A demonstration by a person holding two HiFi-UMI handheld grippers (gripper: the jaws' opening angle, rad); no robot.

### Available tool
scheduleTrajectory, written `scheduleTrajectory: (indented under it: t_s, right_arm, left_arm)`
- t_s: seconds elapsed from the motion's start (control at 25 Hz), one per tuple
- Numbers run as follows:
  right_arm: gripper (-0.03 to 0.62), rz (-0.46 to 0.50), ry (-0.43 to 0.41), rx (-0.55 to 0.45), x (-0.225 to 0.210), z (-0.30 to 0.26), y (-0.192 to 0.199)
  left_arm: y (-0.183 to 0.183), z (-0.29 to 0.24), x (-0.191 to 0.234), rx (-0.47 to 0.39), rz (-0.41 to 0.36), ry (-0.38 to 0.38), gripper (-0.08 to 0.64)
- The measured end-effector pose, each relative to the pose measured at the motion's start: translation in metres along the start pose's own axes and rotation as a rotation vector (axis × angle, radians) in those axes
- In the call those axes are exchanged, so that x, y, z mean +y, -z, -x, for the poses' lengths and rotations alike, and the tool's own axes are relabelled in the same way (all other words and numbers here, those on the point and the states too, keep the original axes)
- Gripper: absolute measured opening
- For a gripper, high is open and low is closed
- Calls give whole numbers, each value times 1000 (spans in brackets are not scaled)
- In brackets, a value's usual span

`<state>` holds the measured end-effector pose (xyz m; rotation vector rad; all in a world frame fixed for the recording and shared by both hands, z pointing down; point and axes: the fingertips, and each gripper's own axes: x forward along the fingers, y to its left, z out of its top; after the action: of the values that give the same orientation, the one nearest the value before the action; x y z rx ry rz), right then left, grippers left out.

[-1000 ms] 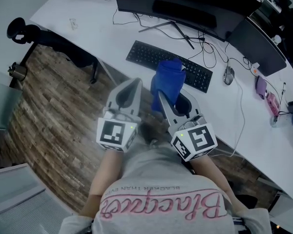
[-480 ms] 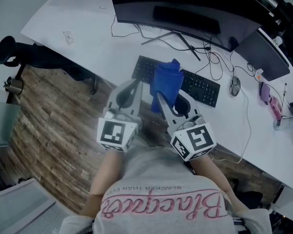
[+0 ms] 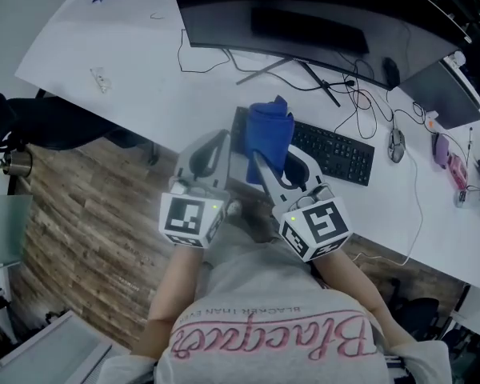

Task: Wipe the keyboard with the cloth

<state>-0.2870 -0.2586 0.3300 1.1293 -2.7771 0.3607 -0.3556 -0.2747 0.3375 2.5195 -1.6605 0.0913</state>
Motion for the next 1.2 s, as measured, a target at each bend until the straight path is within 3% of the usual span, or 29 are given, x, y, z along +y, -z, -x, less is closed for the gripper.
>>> scheduleTrajectory:
  t_s: [0.52,1.0,1.2]
  right_arm:
    - [100,-54,33,113,-8,-85,29]
    - [100,-307,129,308,-33,-135,97]
    - [100,-344,164,402,-38,-142,128]
  left_arm:
    - [38,-42,66,90,51,61,6]
    - [83,-69,89,199,92,124,6]
    - [105,-73,102,250,108,124,6]
